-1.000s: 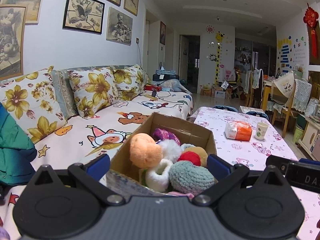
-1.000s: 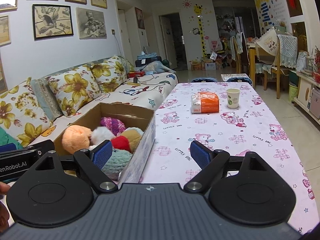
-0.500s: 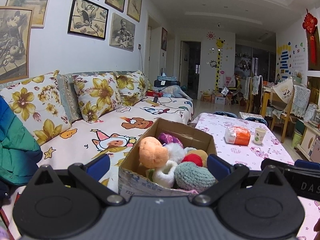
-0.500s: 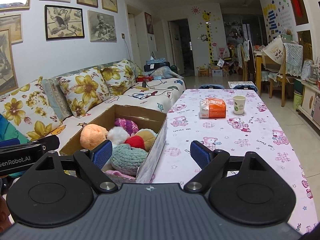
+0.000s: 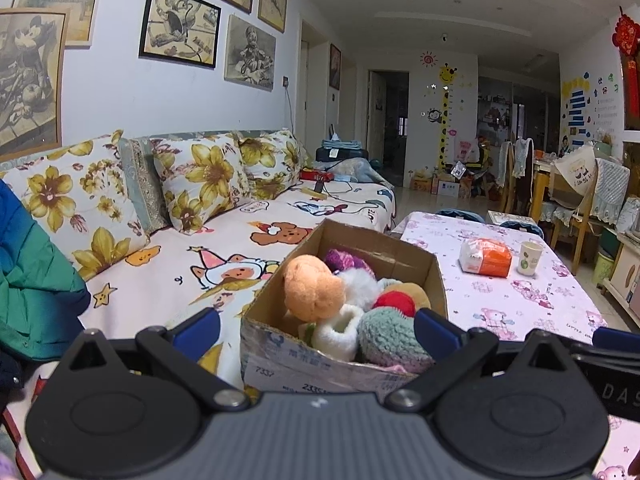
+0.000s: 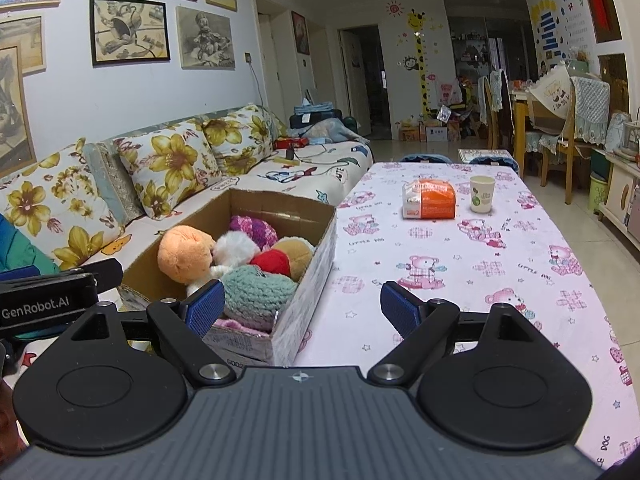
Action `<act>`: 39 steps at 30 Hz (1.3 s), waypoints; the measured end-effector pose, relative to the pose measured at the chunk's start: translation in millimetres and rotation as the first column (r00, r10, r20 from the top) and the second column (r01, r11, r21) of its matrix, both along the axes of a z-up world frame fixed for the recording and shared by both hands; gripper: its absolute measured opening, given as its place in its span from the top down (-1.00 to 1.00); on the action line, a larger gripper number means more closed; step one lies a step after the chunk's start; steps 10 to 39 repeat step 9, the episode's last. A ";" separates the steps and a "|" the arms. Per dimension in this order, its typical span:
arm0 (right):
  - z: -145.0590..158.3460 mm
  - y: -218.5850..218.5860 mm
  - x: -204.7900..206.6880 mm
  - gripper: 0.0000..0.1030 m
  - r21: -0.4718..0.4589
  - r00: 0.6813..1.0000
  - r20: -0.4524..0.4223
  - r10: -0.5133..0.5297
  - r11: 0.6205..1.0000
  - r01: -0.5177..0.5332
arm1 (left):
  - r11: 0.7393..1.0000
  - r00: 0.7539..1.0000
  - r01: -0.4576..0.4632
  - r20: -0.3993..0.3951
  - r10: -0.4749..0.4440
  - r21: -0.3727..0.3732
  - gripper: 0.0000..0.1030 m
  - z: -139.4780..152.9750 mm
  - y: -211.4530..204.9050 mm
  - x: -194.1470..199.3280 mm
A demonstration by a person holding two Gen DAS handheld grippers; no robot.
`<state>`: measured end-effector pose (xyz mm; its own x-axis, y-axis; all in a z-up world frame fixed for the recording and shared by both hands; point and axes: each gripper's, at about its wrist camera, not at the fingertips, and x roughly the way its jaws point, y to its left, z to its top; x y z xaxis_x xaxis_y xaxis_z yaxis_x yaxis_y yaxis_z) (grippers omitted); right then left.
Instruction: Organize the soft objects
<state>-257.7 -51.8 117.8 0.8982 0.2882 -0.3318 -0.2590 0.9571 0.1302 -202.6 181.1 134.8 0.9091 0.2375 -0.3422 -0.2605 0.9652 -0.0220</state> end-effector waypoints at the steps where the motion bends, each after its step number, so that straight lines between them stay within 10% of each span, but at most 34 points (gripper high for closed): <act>1: -1.7 -1.0 1.9 -1.00 0.000 1.000 -0.005 -0.002 1.000 0.002 | 1.000 1.000 0.003 -0.004 -0.003 -0.006 -0.99 -1.7 0.5 1.2; 39: -13.6 -21.0 18.6 -1.00 0.020 0.998 -0.040 -0.054 0.998 0.054 | 0.998 0.998 0.056 -0.042 -0.056 0.006 -0.98 -12.9 -21.0 18.9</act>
